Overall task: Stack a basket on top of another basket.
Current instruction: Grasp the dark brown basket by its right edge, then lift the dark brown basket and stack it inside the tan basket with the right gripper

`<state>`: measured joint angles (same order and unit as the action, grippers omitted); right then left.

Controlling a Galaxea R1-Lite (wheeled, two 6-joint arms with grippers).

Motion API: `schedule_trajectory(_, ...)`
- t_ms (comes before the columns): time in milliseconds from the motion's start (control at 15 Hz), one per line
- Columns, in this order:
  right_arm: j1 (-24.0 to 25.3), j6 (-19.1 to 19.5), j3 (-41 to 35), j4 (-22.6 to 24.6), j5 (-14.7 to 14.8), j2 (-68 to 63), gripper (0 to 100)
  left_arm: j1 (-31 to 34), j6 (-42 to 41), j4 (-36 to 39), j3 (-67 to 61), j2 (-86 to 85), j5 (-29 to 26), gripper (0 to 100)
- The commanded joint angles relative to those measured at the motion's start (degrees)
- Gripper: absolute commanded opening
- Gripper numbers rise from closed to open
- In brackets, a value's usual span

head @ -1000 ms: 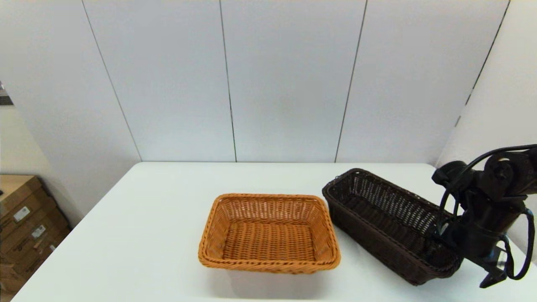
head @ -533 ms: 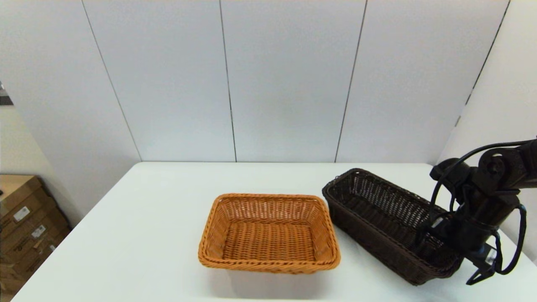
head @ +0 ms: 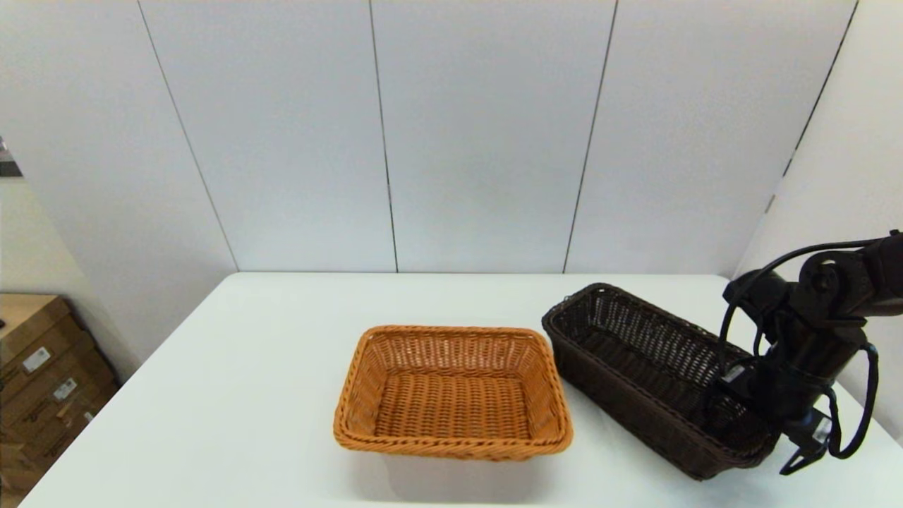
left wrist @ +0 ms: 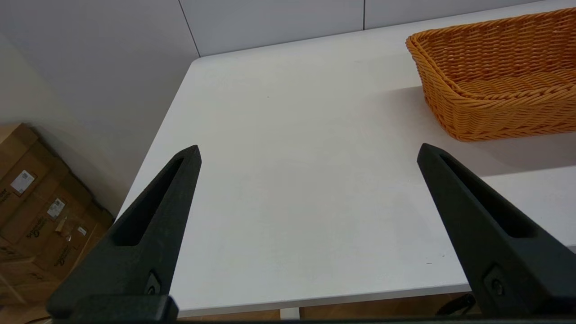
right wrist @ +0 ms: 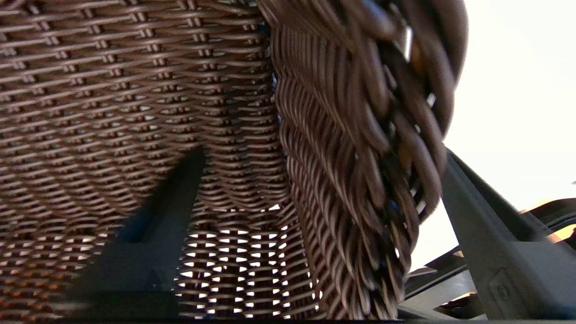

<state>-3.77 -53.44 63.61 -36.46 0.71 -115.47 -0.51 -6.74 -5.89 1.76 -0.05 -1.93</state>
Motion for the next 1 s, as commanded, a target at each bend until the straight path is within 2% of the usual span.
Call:
schedule_trajectory(67,-0.01,-0.08,0.02,-0.10,0.00,-0.63,0,0.07,0.06,-0.09,0.00,0.05,-0.01,100)
schedule_trajectory(467,-0.28,-0.52,0.29,-0.19,-0.09,-0.90,0,0.07,-0.03,0.00,0.00,0.05,-0.01,100)
schedule_trajectory(733,-1.24,-0.61,1.34,-0.28,-1.76,-0.19,0,-0.02,-0.03,-0.09,0.00,0.05,-0.01,100)
schedule_trajectory(867,-3.70,-0.43,2.75,-0.72,-4.84,1.74,0,-0.02,-0.03,0.00,0.00,0.05,-0.01,100)
schedule_trajectory(1000,-6.16,0.36,5.82,-4.58,-9.67,4.20,0,0.07,-0.03,0.00,0.00,0.05,-0.01,100)
